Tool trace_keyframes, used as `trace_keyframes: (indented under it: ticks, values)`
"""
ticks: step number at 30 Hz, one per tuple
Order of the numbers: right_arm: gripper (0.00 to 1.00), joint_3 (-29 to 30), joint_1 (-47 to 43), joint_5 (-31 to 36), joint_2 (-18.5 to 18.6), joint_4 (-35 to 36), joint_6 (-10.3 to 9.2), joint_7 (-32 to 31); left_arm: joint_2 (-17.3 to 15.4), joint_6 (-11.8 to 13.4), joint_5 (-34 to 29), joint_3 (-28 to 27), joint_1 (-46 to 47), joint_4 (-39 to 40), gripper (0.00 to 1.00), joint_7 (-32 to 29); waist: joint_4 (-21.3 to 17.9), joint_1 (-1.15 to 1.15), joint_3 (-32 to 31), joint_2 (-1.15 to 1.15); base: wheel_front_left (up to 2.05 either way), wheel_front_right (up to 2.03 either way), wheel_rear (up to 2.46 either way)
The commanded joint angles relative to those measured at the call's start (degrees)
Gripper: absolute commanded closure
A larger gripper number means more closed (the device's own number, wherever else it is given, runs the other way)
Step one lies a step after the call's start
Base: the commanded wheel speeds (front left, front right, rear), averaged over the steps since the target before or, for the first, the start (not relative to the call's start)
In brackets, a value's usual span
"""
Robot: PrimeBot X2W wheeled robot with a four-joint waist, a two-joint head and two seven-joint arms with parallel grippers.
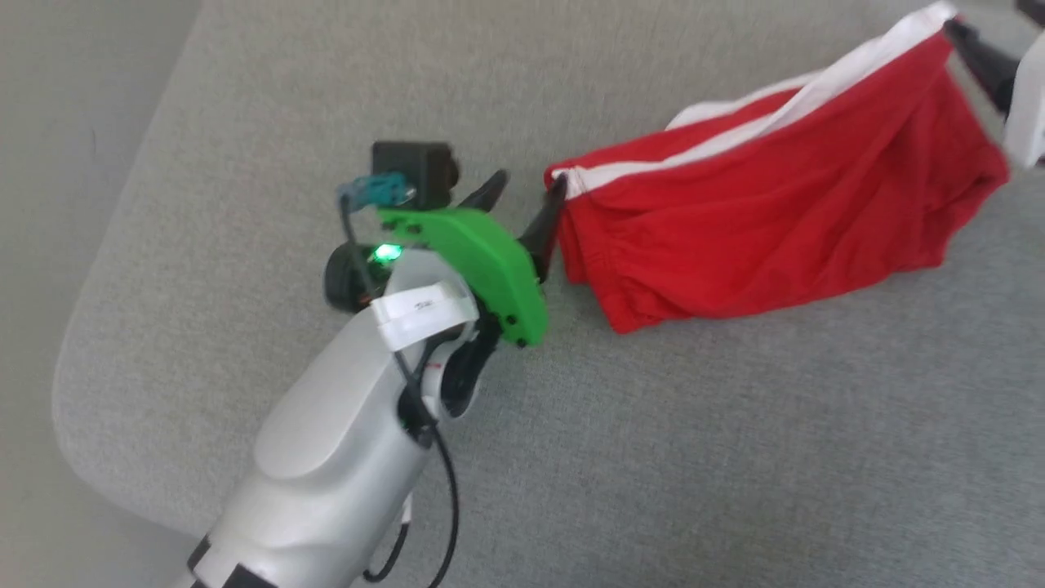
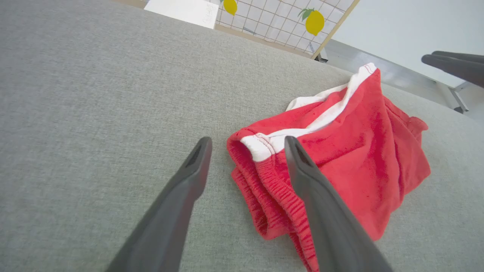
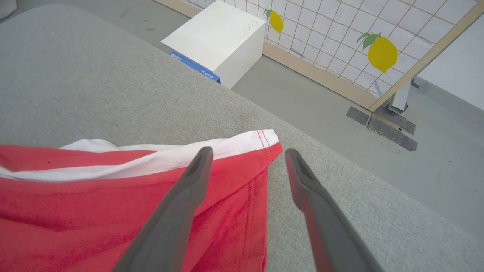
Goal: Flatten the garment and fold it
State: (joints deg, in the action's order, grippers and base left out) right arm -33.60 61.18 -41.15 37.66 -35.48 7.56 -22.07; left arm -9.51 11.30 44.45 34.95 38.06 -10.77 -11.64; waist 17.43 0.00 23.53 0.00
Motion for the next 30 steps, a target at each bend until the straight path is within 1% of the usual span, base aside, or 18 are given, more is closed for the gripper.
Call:
trace_keyframes:
  ticks: [1, 5, 8, 9, 10, 13, 16, 19, 23, 27, 30]
  values:
    - [0.0, 0.22, -1.97, -0.98, -0.2, 0.19, -0.08, 1.67, -0.85, 0.46, 0.17, -0.5, -1.42, -0.19, 0.0, 0.63, -1.37, 0.0, -5.23, 0.0, 0.0, 0.0, 0.0]
    - [0.0, 0.73, -6.77, -2.98, -0.33, 1.72, -0.08, 6.46, -3.01, 1.35, -0.24, -2.02, -4.49, 0.35, 0.0, 3.39, -2.48, 0.0, -8.71, 0.0, 0.0, 0.0, 0.0]
    - [0.0, 1.7, -10.68, -3.79, -0.7, 2.73, -0.08, 10.13, -5.36, 1.91, -1.52, -3.18, -7.49, 1.21, 0.0, 7.03, -3.46, 0.0, -10.67, 0.0, 0.0, 0.0, 0.0]
    - [0.0, 2.28, -12.06, -4.03, -0.98, 2.9, -0.08, 11.17, -6.32, 1.8, -2.13, -3.37, -8.64, 1.73, 0.0, 8.41, -3.78, 0.0, -11.18, 0.0, 0.0, 0.0, 0.0]
    - [0.0, 4.1, -15.78, -4.33, -1.62, 3.02, -0.08, 12.83, -9.11, 1.58, -4.65, -3.37, -11.57, 3.41, 0.0, 12.47, -4.25, 0.0, -12.0, 0.0, 0.0, 0.0, 0.0]
    - [0.0, 5.72, -18.64, -4.24, -2.16, 2.56, -0.08, 12.48, -11.21, 1.66, -6.83, -3.15, -14.42, 5.36, 0.0, 16.01, -4.47, 0.0, -12.11, 0.0, 0.0, 0.0, 0.0]
    - [0.0, 7.86, -20.12, -3.43, -2.9, 1.23, -0.08, 10.75, -13.41, 1.6, -9.76, -1.66, -17.41, 7.58, 0.0, 18.75, -4.37, 0.0, -11.7, 0.0, 0.0, 0.0, 0.0]
    - [0.0, 10.13, -19.94, -2.57, -3.83, -0.11, -0.08, 8.11, -15.09, 1.79, -12.41, 0.15, -19.84, 9.37, 0.0, 20.18, -3.79, 0.0, -10.8, 0.0, 0.0, 0.0, 0.0]
    - [0.0, 12.58, -17.97, -1.26, -5.31, -1.04, -0.08, 2.99, -16.71, 2.29, -16.1, 2.89, -22.35, 11.44, 0.0, 21.6, -2.49, 0.0, -9.05, 0.0, 0.0, 0.0, 0.0]
    - [0.0, 14.29, -14.81, 1.23, -5.63, -2.91, -0.08, -2.95, -16.19, 2.73, -17.47, 5.04, -23.98, 12.8, 0.0, 21.87, -0.82, 0.0, -7.13, 0.0, 0.0, 0.0, 0.0]
    - [0.0, 15.35, -12.29, 3.55, -5.65, -5.05, -0.08, -7.34, -15.02, 2.95, -17.67, 5.78, -24.0, 13.31, 0.0, 22.26, 0.65, 0.0, -5.43, 0.0, 0.0, 0.0, 0.0]
